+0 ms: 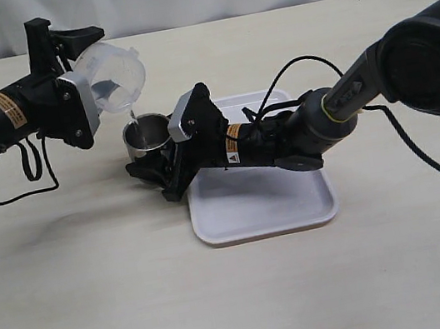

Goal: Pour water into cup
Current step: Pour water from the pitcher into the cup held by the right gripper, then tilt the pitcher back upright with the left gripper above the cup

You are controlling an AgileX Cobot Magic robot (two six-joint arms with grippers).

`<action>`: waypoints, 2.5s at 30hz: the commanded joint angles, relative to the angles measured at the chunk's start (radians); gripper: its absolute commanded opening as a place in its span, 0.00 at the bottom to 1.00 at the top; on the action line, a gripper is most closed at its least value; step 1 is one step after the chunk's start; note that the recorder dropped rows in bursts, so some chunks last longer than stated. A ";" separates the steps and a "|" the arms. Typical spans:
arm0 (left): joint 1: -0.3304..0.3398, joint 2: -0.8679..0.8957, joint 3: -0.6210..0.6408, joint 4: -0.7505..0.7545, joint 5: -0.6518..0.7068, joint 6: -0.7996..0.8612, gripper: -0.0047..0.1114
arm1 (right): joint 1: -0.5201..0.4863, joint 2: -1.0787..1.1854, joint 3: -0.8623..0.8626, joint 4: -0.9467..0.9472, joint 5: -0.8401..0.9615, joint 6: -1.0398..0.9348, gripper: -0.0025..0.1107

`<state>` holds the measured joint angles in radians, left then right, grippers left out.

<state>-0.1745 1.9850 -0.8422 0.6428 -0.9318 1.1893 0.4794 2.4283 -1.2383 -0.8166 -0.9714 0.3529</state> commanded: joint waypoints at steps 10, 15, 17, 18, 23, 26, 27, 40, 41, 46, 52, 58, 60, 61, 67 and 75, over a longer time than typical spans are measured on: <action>-0.001 -0.008 -0.009 -0.015 -0.071 0.077 0.04 | 0.000 -0.003 0.006 -0.007 0.035 -0.002 0.06; -0.001 -0.008 -0.009 -0.015 -0.073 0.124 0.04 | 0.000 -0.003 0.006 -0.007 0.035 -0.002 0.06; -0.001 -0.008 -0.009 -0.015 -0.075 0.124 0.04 | 0.000 -0.003 0.006 -0.007 0.035 -0.002 0.06; -0.001 -0.008 -0.009 -0.015 -0.075 0.124 0.04 | 0.000 -0.003 0.006 -0.007 0.035 -0.002 0.06; -0.001 -0.008 -0.009 -0.015 -0.077 0.150 0.04 | 0.000 -0.003 0.006 -0.007 0.035 -0.002 0.06; -0.001 -0.008 -0.009 -0.015 -0.079 0.152 0.04 | 0.000 -0.003 0.006 -0.007 0.035 -0.002 0.06; -0.001 -0.008 -0.009 -0.015 -0.084 0.152 0.04 | 0.000 -0.003 0.006 -0.007 0.035 -0.002 0.06; -0.001 -0.008 -0.009 -0.018 -0.111 0.231 0.04 | 0.000 -0.003 0.006 -0.007 0.035 -0.002 0.06; -0.001 -0.008 -0.009 -0.018 -0.111 0.231 0.04 | 0.000 -0.003 0.006 -0.007 0.035 -0.002 0.06; -0.001 -0.008 -0.009 -0.018 -0.099 0.273 0.04 | 0.000 -0.003 0.006 -0.007 0.035 -0.002 0.06; -0.001 -0.008 -0.009 -0.026 -0.098 0.283 0.04 | 0.000 -0.003 0.006 -0.007 0.035 -0.002 0.06; -0.001 -0.008 -0.009 -0.026 -0.092 0.280 0.04 | 0.000 -0.003 0.006 -0.007 0.035 -0.002 0.06; -0.001 -0.008 -0.009 -0.026 -0.093 0.276 0.04 | 0.000 -0.003 0.006 -0.007 0.035 -0.002 0.06; -0.001 -0.008 -0.009 -0.026 -0.093 0.276 0.04 | 0.000 -0.003 0.006 -0.007 0.035 -0.002 0.06; -0.001 -0.008 -0.009 -0.024 -0.093 0.276 0.04 | 0.000 -0.003 0.006 -0.007 0.035 -0.002 0.06; -0.001 -0.008 -0.009 -0.026 -0.093 0.276 0.04 | 0.000 -0.003 0.006 -0.007 0.035 -0.002 0.06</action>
<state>-0.1745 1.9850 -0.8441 0.6282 -1.0117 1.4690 0.4794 2.4283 -1.2383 -0.8166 -0.9714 0.3529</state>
